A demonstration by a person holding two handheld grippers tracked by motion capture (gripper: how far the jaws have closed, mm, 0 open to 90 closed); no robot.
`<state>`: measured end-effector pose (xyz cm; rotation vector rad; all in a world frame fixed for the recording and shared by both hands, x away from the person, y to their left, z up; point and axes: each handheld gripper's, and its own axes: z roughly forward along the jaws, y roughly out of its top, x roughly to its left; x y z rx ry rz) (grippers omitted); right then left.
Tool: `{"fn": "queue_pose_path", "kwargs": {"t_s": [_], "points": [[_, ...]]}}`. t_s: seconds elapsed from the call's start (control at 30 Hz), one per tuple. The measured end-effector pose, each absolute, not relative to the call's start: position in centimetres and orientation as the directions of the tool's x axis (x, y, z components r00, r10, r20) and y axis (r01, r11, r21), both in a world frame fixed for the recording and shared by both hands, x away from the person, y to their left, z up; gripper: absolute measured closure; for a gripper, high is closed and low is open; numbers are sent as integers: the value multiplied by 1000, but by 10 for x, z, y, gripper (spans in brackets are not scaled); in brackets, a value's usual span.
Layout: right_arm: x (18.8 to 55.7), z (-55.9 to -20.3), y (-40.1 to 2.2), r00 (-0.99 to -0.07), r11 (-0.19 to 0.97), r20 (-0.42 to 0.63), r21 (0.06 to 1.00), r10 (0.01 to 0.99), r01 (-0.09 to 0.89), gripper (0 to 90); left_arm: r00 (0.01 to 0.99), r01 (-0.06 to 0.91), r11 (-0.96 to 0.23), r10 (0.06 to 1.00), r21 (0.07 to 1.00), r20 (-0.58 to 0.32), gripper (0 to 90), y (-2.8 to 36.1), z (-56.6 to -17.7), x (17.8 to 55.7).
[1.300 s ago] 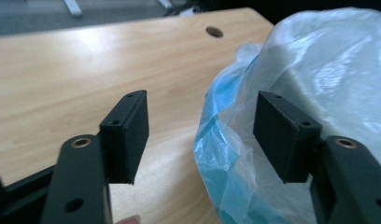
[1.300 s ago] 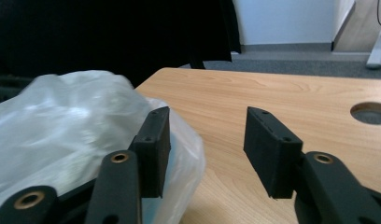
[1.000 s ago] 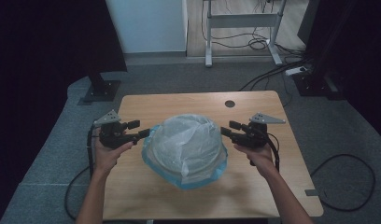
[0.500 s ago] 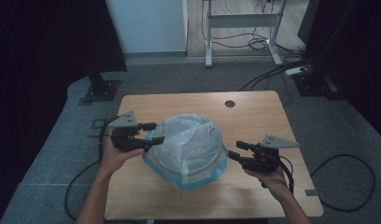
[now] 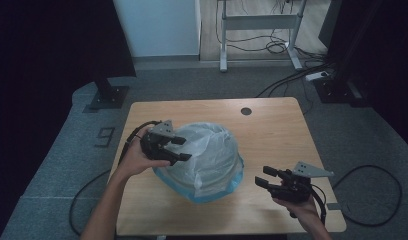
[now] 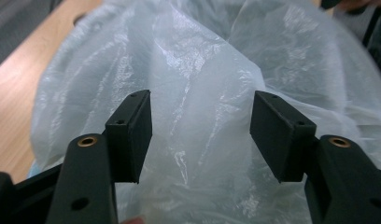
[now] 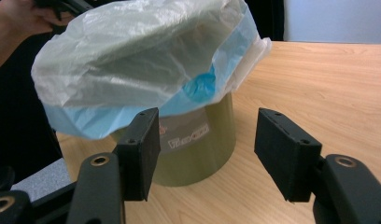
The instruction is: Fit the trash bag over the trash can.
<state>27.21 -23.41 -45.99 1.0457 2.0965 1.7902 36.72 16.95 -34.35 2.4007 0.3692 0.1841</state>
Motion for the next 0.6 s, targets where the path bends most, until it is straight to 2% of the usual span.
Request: {"fn": "queue_pose_path", "kwargs": {"t_s": [0.43,0.6], "points": [[262,-472,-244,-726,-20,322,920,608,391,398,964,200,-862,258,465,64,413,140,-362,371],[261,-476,-242,-725,-29,333,917,603,397,398,964,203,-868,259,453,65,408,138,-364,372]]}}
